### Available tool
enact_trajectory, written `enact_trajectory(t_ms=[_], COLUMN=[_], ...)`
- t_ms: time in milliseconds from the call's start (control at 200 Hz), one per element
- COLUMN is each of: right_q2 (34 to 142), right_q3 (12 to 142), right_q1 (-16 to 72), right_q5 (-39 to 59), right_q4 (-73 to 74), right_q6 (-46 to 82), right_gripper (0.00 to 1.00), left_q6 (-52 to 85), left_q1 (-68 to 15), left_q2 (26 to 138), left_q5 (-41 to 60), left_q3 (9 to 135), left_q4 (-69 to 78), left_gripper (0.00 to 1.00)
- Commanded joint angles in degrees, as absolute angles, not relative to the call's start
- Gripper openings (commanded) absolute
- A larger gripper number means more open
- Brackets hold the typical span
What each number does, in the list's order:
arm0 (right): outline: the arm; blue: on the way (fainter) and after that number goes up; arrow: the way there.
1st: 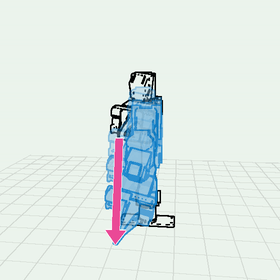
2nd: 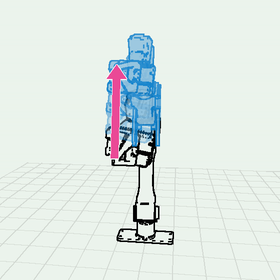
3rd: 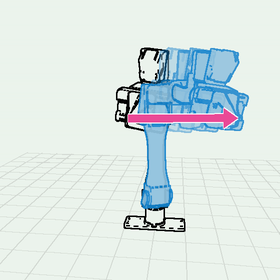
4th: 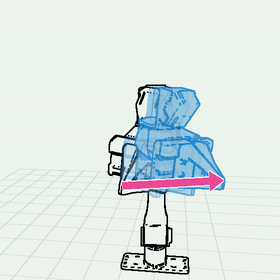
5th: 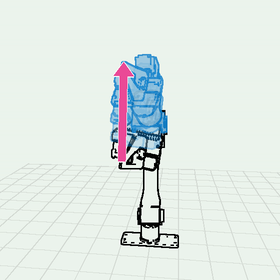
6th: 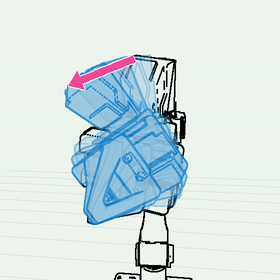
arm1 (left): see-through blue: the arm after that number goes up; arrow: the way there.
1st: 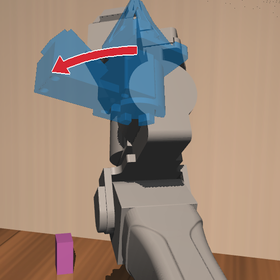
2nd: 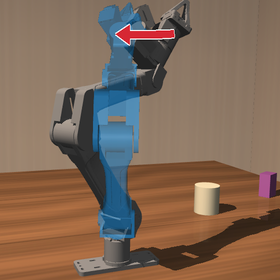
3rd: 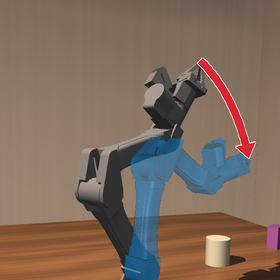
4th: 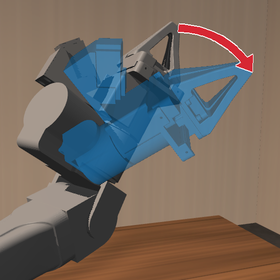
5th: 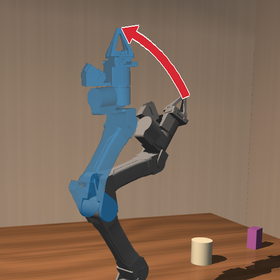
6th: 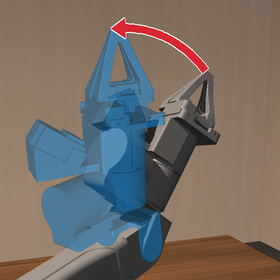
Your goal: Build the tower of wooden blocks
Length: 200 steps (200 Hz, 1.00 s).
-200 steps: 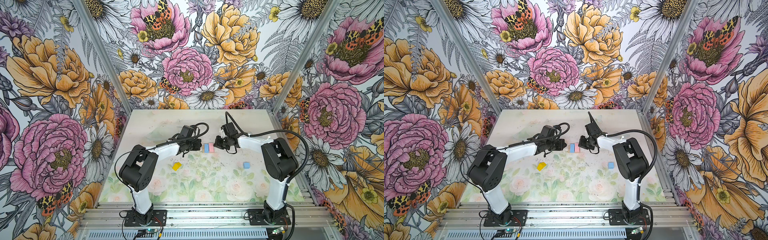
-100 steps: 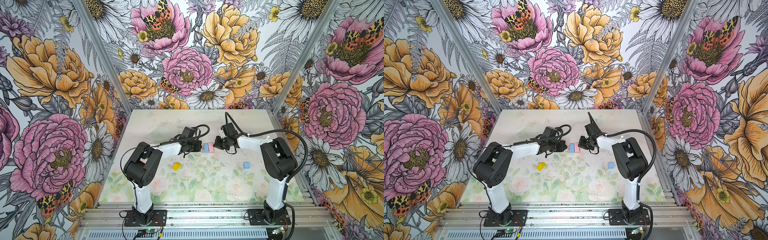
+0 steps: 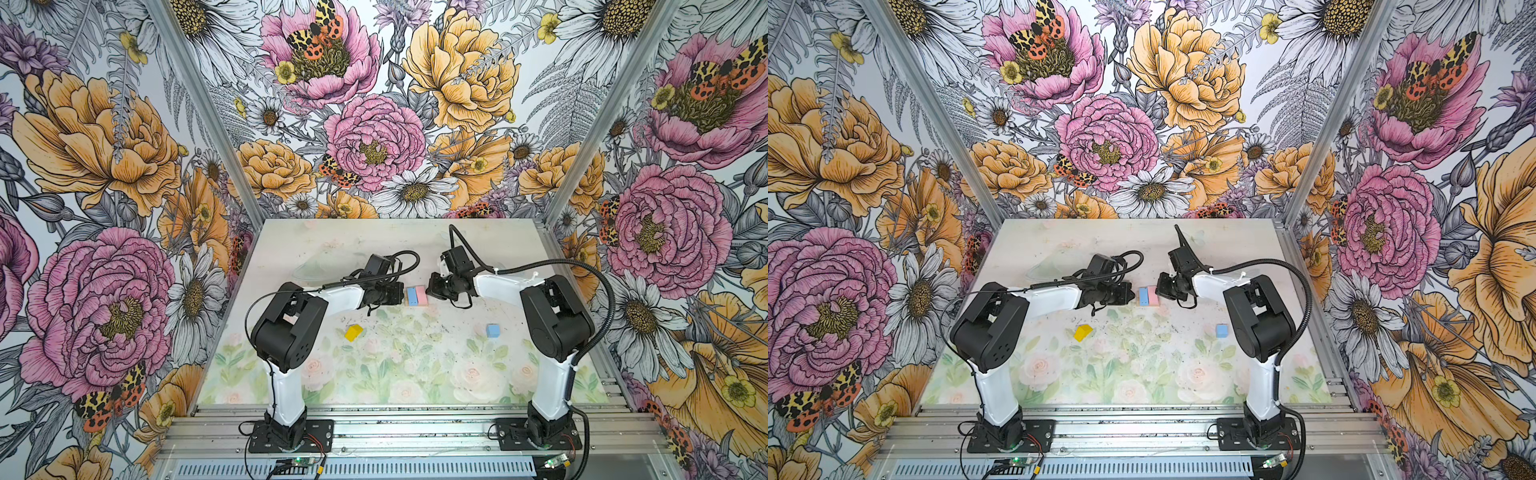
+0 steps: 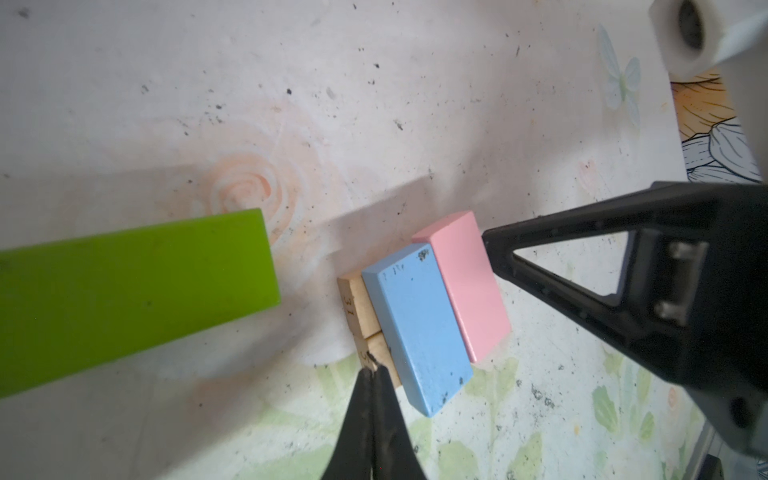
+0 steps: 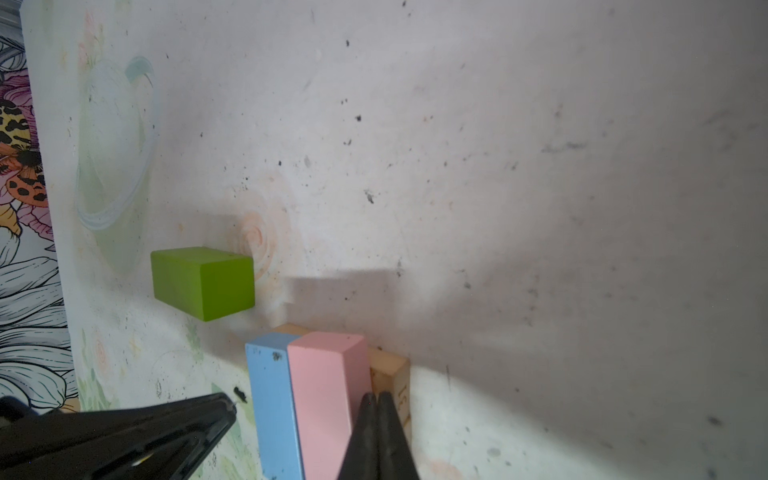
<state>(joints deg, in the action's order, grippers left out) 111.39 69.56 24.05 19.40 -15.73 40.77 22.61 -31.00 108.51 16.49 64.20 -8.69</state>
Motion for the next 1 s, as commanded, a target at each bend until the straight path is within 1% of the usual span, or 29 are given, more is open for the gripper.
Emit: enact_trajectory(t_ms=[0, 996], right_q2=[110.4, 108.2], right_q3=[69.0, 66.8], right_q1=[24.4, 24.6], right_q5=[19.6, 18.9], right_q4=[-14.6, -14.5], right_q6=[41.3, 41.7], right_gripper=[0.00, 0.00], left_q6=[22.9, 23.4], left_q1=[-31.3, -31.5], left_q2=[109.3, 111.9], left_q5=[18.2, 18.7], left_q3=[66.0, 68.0], left_q4=[-7.6, -7.0], left_gripper=[0.00, 0.00])
